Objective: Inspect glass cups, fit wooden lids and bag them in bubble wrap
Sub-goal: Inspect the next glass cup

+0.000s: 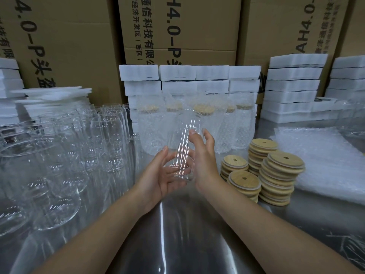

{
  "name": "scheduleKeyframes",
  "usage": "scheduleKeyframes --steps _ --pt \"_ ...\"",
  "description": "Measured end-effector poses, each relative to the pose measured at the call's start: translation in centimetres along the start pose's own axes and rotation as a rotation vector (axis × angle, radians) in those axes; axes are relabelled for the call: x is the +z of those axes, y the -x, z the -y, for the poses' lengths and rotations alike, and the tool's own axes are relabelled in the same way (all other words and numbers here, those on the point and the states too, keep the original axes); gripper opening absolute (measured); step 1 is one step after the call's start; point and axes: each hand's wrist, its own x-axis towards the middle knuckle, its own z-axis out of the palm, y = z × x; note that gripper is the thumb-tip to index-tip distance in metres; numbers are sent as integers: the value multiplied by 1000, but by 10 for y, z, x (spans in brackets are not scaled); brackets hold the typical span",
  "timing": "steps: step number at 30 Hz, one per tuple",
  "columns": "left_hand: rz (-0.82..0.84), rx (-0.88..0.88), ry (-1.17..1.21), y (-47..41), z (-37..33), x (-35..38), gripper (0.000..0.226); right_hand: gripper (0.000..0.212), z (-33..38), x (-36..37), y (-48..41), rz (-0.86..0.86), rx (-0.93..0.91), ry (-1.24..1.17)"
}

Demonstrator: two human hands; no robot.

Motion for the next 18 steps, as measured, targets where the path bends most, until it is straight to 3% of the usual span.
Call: scheduleKeyframes --steps 4,9,12,18 --pt "29 50 -34 3 2 6 60 55 -1 -1 -2 -25 -19 26" --pt "-104 175 -207 3 12 7 94 57 0 -1 -2 -129 -148 125" --pt "-156 234 -284 2 13 4 90 68 2 -1 -2 -184 -207 140" --pt "-129 230 -294 2 11 1 87 67 4 0 2 -191 -200 108"
